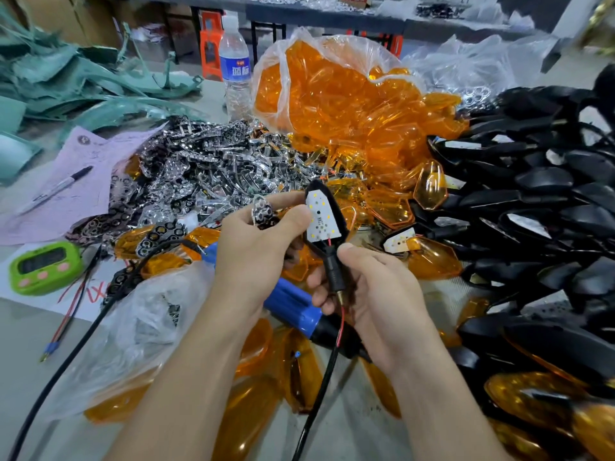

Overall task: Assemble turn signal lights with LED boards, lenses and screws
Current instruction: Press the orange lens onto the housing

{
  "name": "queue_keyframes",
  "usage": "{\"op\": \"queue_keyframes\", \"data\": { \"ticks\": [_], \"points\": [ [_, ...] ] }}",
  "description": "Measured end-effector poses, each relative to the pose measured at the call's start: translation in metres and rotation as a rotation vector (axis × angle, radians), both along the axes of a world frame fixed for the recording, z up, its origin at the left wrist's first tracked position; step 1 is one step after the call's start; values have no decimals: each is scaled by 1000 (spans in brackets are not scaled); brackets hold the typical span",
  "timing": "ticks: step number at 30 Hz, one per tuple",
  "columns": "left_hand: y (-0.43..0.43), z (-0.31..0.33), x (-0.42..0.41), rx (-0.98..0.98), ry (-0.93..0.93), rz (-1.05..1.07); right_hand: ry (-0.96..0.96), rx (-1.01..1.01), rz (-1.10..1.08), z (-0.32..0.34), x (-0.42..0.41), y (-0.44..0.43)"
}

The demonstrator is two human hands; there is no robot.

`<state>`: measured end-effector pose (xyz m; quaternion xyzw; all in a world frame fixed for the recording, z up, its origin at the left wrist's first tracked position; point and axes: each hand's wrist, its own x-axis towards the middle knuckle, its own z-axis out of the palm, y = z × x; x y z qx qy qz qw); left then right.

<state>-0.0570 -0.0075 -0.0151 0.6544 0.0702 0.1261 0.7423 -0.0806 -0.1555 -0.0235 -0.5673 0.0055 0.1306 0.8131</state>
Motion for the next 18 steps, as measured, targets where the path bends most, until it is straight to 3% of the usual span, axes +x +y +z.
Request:
{"op": "queue_keyframes", "data": {
  "ticks": [10, 18],
  "points": [
    [-1, -2, -2, 112, -26, -26, -231, -242, -62, -4, 1, 6],
    [-1, 2, -5, 29, -35, -2, -153, -168, -92, -3, 0, 7]
  ]
}}
